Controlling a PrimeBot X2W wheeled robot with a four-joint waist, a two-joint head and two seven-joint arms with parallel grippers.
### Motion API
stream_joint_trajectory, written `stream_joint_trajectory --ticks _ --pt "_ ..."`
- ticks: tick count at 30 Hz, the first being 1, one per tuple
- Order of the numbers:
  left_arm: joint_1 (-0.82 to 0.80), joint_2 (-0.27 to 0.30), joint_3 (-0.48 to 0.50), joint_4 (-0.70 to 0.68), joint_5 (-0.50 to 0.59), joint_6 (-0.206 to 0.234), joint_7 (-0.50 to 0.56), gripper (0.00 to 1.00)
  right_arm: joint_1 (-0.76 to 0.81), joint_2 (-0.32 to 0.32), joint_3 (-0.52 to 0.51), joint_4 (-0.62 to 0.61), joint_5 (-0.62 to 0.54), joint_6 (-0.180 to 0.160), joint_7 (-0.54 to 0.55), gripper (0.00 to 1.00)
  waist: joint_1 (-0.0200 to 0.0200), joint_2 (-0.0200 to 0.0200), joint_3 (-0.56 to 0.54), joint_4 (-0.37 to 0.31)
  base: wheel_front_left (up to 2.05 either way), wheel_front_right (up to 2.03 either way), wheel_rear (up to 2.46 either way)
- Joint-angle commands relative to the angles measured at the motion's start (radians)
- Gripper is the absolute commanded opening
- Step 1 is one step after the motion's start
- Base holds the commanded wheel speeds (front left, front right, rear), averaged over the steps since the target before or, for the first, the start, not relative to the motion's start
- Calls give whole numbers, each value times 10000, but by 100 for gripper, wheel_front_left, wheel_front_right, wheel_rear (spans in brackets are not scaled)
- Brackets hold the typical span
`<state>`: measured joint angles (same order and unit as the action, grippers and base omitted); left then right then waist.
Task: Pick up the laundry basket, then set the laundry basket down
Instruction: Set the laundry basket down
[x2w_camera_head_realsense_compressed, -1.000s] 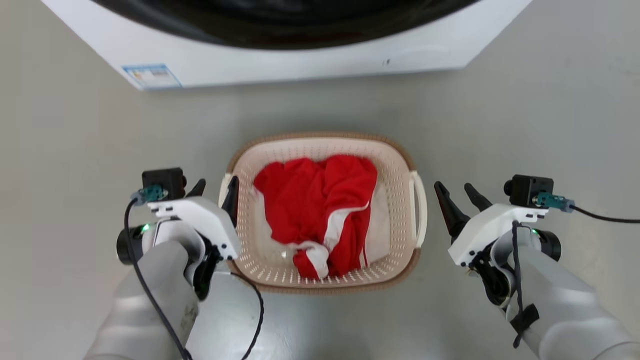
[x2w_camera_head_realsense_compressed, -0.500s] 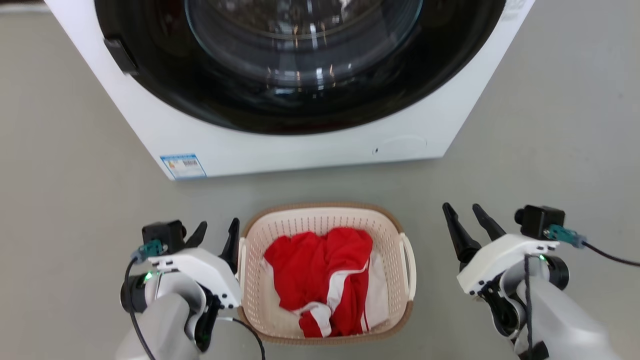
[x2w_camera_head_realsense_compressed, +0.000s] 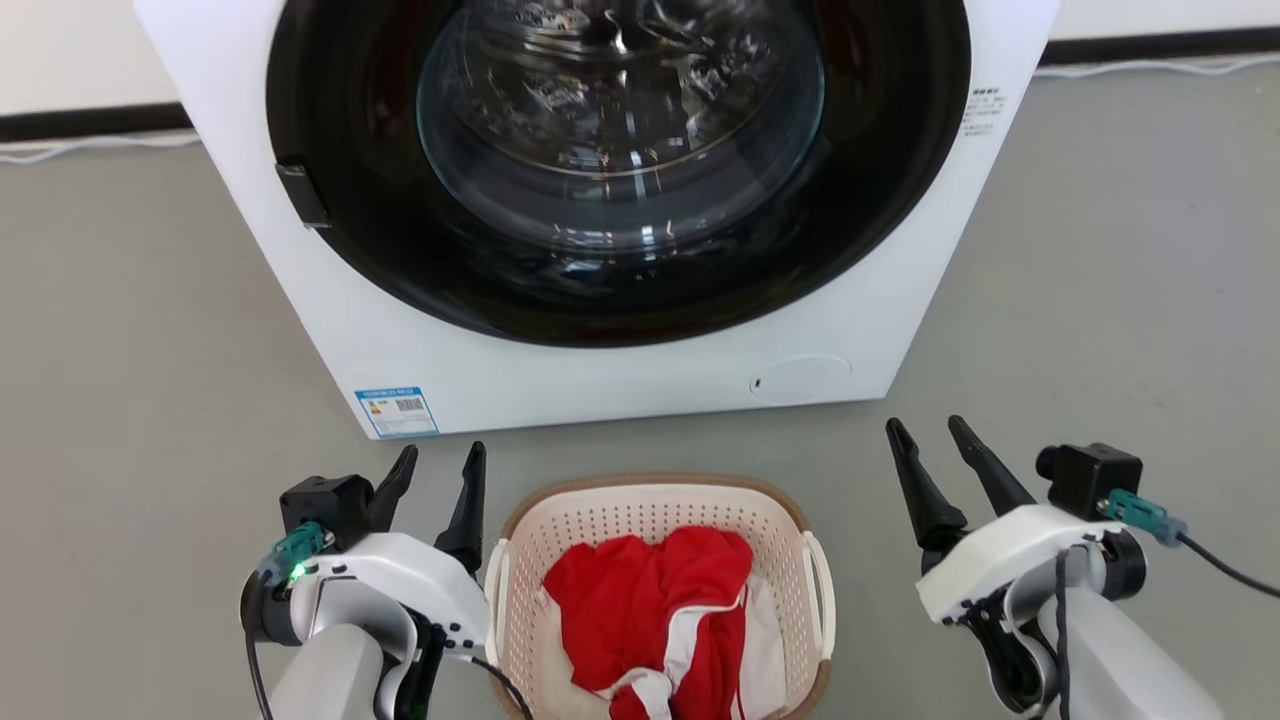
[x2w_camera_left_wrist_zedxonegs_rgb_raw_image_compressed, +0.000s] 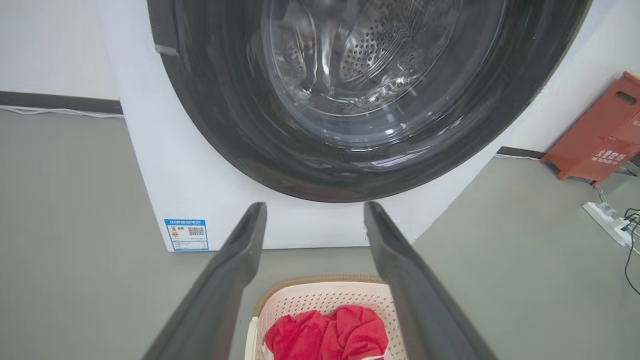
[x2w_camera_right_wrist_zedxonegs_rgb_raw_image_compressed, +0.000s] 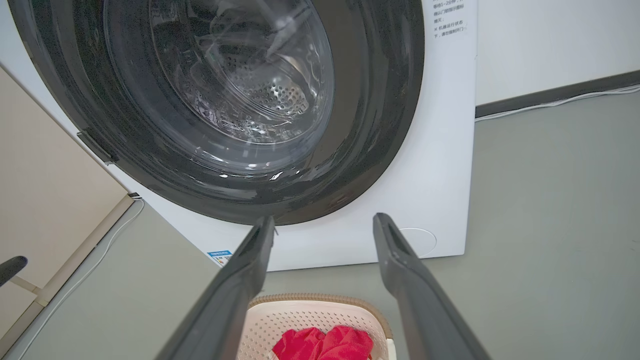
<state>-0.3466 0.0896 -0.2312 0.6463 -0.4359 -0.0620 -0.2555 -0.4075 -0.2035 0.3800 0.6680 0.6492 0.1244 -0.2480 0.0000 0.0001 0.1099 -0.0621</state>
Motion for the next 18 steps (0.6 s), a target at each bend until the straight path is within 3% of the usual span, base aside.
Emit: stream_joint_trajectory --ticks 1,18 --pt "49 92 393 -491 200 -75 -62 100 193 23 -46 -455 -235 63 -137 100 0 -1 -184 64 0 0 0" --pt "1710 -206 1475 -2961 1390 -57 -62 100 2141 683 -2284 -3111 -2267 63 -137 100 0 -1 -980 128 0 0 0"
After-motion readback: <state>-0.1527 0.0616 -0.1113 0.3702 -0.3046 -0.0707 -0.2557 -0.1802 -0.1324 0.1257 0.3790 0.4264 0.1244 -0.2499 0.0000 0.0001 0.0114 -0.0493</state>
